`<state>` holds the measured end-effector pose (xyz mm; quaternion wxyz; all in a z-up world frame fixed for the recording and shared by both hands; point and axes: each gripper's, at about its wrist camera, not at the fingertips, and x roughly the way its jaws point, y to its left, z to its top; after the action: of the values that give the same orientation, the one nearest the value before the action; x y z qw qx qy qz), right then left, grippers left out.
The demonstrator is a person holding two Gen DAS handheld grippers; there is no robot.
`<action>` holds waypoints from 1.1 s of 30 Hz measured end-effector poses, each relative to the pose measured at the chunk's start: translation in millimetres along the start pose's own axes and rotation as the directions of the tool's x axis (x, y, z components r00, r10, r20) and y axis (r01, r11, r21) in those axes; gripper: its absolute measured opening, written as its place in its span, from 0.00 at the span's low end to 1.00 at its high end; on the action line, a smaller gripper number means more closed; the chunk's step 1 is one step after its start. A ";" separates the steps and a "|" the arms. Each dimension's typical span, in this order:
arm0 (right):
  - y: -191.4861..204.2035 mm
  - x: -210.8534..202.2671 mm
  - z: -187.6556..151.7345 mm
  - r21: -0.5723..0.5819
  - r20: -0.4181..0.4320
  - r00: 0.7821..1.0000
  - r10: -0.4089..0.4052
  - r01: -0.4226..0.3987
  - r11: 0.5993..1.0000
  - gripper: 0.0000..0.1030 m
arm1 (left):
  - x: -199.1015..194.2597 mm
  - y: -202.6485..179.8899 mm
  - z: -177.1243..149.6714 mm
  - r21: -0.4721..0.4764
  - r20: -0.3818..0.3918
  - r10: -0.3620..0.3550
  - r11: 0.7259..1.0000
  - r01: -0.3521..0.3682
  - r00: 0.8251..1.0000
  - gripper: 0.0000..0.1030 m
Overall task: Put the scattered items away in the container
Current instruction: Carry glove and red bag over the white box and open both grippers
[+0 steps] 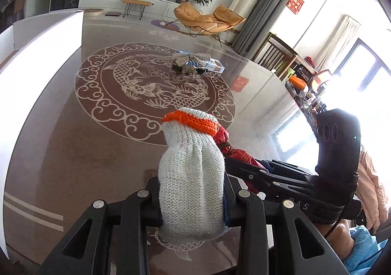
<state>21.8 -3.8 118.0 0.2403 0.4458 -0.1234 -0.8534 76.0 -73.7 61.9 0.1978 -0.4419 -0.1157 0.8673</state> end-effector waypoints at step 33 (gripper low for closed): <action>295.3 311.2 266.4 -0.418 -0.251 0.962 -0.108 -0.007 0.908 0.33 | -13.5 379.9 203.6 -0.385 -0.160 0.334 0.845 -0.370 0.929 0.48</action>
<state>-259.7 -418.8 177.7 0.3216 0.4992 0.1061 -0.7976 -173.7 -425.1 47.6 -0.0565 -0.5241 -0.2029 0.8252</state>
